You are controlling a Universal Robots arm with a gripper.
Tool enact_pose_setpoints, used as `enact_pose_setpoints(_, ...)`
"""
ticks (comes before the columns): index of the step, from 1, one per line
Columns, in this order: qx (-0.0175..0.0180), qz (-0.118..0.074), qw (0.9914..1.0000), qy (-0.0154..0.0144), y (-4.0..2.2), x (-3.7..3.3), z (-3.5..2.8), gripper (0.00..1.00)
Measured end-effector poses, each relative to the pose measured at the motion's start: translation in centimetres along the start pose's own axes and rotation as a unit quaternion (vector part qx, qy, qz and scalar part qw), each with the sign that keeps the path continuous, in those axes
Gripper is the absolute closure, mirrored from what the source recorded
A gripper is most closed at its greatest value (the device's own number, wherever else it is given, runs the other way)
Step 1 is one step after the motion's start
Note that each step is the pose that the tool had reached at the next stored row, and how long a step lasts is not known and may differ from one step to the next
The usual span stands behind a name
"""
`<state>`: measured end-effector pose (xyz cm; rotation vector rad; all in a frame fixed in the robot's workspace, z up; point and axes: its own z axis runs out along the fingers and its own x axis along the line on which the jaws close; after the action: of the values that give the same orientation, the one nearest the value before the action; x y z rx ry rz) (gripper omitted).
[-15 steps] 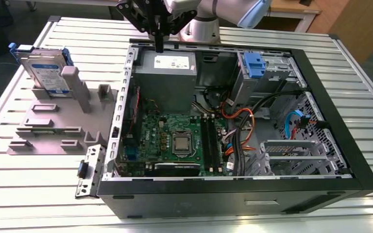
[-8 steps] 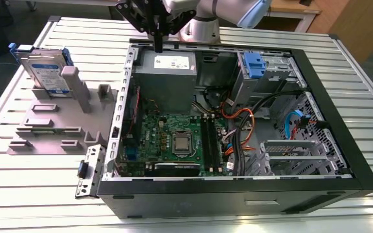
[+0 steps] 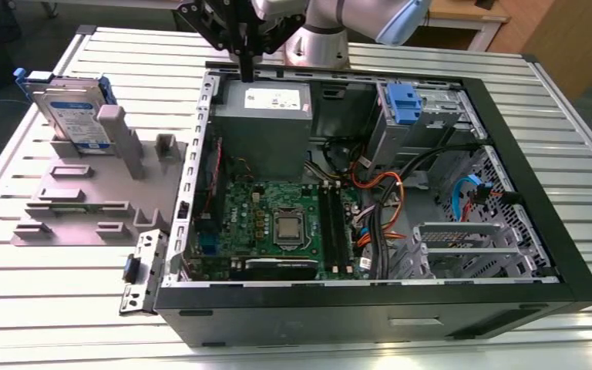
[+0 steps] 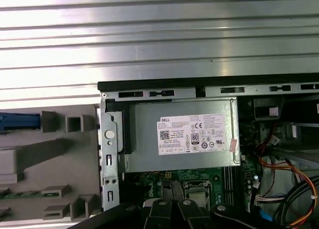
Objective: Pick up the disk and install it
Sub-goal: 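Reach for the disk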
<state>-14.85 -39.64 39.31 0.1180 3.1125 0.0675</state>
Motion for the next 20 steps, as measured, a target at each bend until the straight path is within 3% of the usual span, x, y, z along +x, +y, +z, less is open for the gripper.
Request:
enact_pose_setpoints(5,0.0000,0.000,1.00000,0.0000,0.60,0.09,0.05,0.89)
enact_pose_setpoints(20,0.0000,0.000,1.00000,0.0000,0.65,0.55,0.11,0.89)
